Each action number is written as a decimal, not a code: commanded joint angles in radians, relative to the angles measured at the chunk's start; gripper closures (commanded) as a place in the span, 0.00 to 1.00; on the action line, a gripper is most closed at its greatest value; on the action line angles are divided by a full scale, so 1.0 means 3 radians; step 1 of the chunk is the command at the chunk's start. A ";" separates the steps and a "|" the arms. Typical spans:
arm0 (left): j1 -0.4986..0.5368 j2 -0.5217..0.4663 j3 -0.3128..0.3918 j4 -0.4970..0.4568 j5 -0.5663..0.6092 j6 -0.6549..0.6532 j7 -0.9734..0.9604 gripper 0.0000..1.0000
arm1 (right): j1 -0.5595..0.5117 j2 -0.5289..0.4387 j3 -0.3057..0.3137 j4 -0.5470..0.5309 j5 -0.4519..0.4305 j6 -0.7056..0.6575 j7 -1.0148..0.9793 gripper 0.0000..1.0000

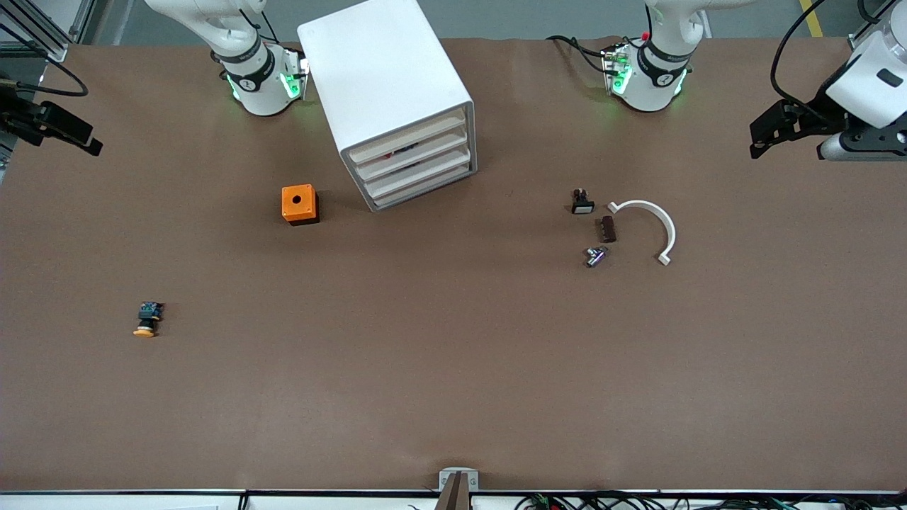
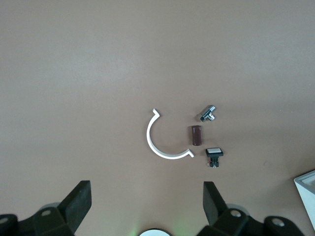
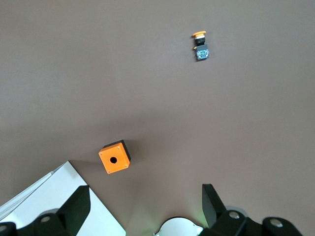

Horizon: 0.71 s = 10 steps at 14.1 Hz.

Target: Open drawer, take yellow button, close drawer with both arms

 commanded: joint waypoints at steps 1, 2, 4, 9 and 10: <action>0.0000 0.0037 -0.0033 0.0085 0.0001 -0.0056 0.0078 0.00 | -0.0031 0.0046 0.0027 0.0099 0.0018 -0.0060 -0.0016 0.00; 0.0000 0.0042 -0.0033 0.0085 0.0001 -0.0061 0.0078 0.00 | -0.0026 0.0051 0.0027 0.0099 0.0018 -0.0060 -0.0016 0.00; 0.0031 0.0052 -0.0022 0.0111 0.0001 -0.0056 0.0083 0.00 | -0.0021 0.0056 0.0027 0.0099 0.0018 -0.0055 -0.0016 0.00; 0.0001 0.0067 -0.0022 0.0157 0.0042 -0.0056 0.0068 0.00 | -0.0021 0.0056 0.0027 0.0099 0.0018 -0.0050 -0.0016 0.00; 0.0000 0.0123 -0.0027 0.0203 0.0042 -0.0056 0.0068 0.00 | -0.0021 0.0056 0.0027 0.0099 0.0018 -0.0050 -0.0016 0.00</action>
